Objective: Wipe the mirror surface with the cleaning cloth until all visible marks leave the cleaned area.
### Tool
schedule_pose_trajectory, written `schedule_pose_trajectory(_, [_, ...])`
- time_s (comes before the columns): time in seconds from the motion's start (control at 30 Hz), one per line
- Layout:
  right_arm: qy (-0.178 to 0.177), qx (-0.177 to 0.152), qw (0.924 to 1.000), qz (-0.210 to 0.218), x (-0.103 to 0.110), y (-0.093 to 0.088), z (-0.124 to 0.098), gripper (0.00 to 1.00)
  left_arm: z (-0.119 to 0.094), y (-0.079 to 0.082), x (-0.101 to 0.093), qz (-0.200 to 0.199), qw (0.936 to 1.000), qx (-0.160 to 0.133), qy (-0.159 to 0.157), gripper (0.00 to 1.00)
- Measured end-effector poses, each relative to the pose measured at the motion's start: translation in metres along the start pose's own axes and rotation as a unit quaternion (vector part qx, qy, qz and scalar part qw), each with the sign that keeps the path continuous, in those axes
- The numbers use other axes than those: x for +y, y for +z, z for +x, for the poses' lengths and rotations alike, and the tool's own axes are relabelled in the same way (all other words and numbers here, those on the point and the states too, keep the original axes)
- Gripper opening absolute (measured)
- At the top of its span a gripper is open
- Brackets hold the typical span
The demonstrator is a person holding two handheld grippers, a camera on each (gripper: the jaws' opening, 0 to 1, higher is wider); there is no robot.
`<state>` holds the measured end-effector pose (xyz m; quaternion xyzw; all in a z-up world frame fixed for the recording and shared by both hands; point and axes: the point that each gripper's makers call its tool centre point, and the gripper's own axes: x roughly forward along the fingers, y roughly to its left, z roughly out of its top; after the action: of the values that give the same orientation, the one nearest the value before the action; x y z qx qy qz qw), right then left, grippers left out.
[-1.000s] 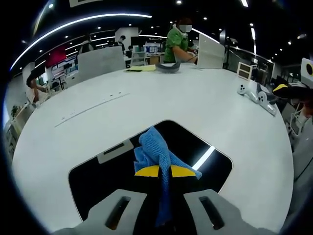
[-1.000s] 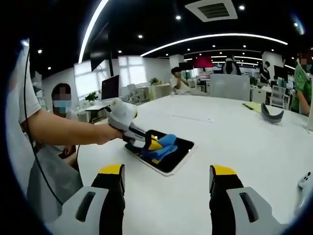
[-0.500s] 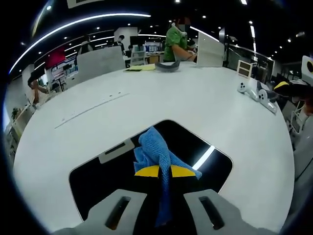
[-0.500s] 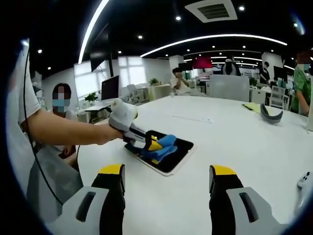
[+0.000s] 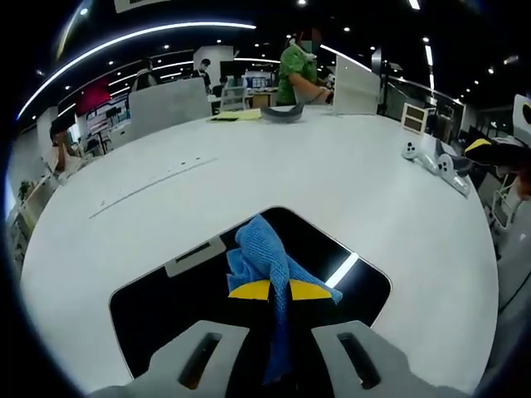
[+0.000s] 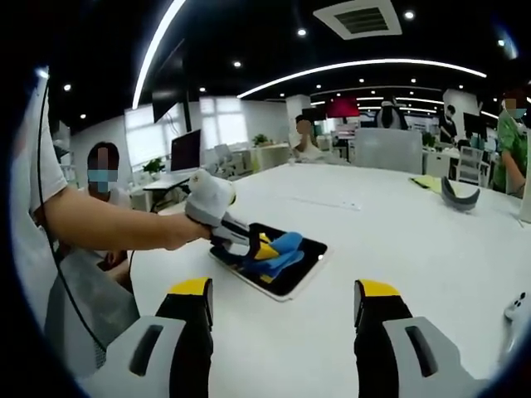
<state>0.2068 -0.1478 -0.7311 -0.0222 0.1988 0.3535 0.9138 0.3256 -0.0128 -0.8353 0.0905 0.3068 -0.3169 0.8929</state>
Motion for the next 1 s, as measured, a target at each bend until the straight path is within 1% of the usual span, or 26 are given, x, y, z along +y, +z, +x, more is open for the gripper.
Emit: schedule_pose_trajectory(1.0, [-0.007, 0.004, 1.0000, 0.004, -0.007, -0.003, -0.001, 0.67, 0.022, 0.013, -0.023, -0.013, 0.9998, -0.002, -0.016, 0.03])
